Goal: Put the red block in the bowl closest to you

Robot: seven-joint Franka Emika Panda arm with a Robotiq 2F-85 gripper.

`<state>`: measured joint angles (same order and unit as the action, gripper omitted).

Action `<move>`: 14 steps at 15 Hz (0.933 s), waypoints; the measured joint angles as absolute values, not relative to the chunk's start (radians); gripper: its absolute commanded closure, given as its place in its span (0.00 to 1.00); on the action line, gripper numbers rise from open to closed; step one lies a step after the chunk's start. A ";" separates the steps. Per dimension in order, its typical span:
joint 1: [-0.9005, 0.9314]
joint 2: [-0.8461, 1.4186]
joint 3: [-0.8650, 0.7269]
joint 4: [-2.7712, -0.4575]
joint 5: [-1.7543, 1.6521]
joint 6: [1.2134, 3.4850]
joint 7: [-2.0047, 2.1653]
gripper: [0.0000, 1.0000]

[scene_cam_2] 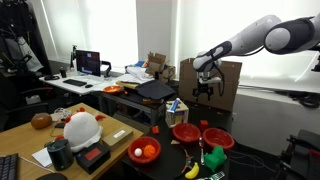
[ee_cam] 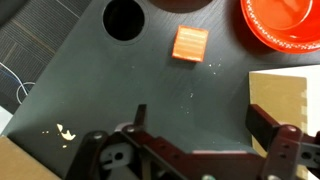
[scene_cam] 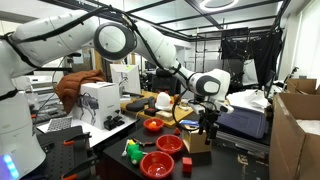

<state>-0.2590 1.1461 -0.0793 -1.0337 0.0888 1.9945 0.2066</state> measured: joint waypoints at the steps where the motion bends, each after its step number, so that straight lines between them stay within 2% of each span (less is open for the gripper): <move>1: -0.256 1.151 -0.080 -1.049 0.089 2.012 0.222 0.00; 14: -0.211 1.160 -0.110 -1.284 0.143 2.277 0.465 0.00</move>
